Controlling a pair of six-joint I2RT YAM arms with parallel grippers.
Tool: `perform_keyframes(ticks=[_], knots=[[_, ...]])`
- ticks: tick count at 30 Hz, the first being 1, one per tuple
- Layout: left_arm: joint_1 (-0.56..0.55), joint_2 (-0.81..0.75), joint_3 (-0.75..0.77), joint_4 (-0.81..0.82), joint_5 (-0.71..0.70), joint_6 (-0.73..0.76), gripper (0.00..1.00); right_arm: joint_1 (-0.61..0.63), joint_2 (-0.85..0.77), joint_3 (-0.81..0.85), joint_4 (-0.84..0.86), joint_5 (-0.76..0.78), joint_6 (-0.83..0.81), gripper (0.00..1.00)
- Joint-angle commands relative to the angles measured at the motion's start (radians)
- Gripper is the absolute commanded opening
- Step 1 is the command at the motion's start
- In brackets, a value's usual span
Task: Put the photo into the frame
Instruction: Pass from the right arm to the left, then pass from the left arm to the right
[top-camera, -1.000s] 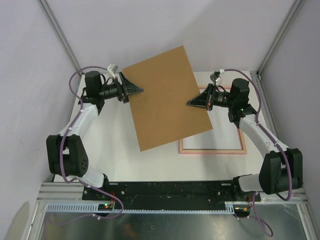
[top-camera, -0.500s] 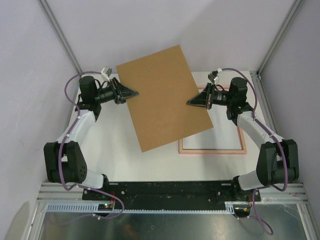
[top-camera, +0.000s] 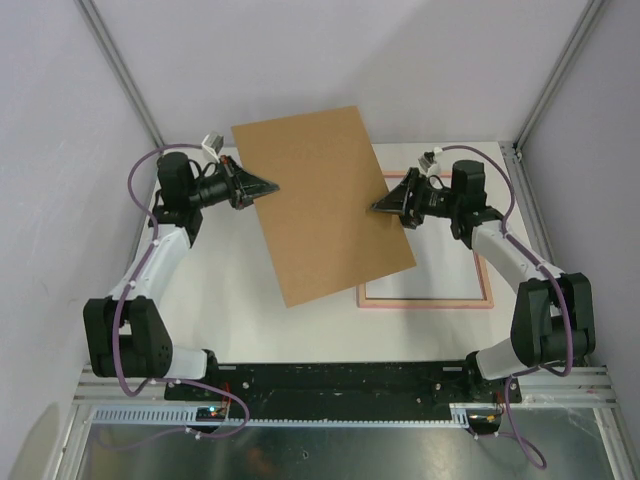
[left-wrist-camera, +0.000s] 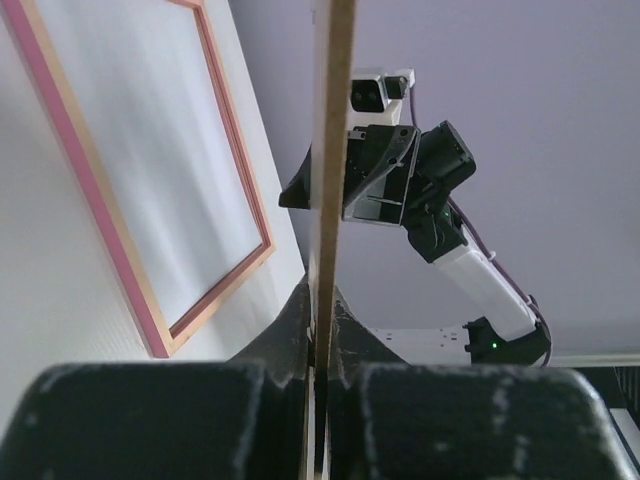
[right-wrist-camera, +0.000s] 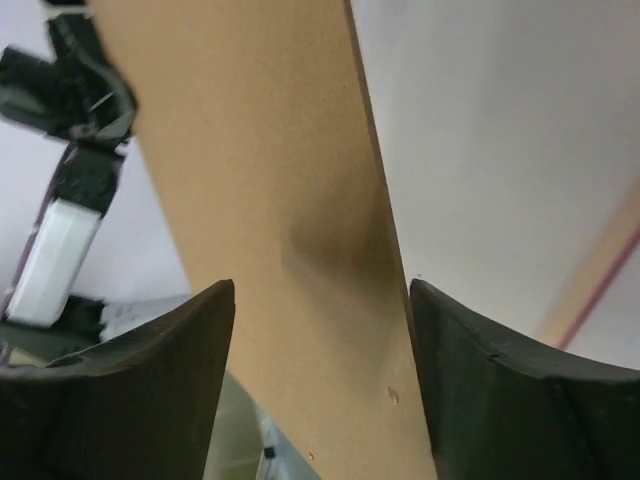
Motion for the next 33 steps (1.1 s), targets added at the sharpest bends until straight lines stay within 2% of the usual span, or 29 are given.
perform_keyframes(ticks=[1,6,8,10,15,18,20,23,26,33], knots=[[0.001,-0.073,0.012,-0.007,-0.058,0.004,0.0,-0.007,-0.026,0.08,-0.214,0.226,-0.163,0.78],[0.027,-0.109,0.055,-0.097,-0.146,0.019,0.0,-0.002,-0.104,0.189,-0.474,0.622,-0.291,0.82],[0.029,-0.132,0.079,-0.186,-0.232,0.051,0.0,0.035,-0.152,0.237,-0.549,0.781,-0.324,0.83],[0.027,-0.159,0.101,-0.271,-0.355,0.071,0.0,0.131,-0.187,0.299,-0.616,0.962,-0.356,0.84],[-0.018,-0.24,0.116,-0.411,-0.689,0.043,0.0,0.512,-0.175,0.476,-0.734,1.384,-0.425,0.84],[-0.087,-0.258,0.147,-0.473,-0.84,0.015,0.0,0.782,-0.106,0.585,-0.766,1.621,-0.496,0.84],[-0.132,-0.246,0.178,-0.506,-0.907,0.001,0.0,0.919,-0.026,0.658,-0.776,1.763,-0.562,0.85],[-0.184,-0.214,0.236,-0.555,-0.975,-0.013,0.0,1.072,0.086,0.757,-0.773,1.919,-0.708,0.87],[-0.216,-0.192,0.285,-0.589,-1.025,-0.025,0.0,1.174,0.184,0.829,-0.75,2.009,-0.837,0.88],[-0.244,-0.176,0.341,-0.631,-1.045,-0.027,0.0,1.22,0.307,0.862,-0.736,2.042,-0.96,0.87]])
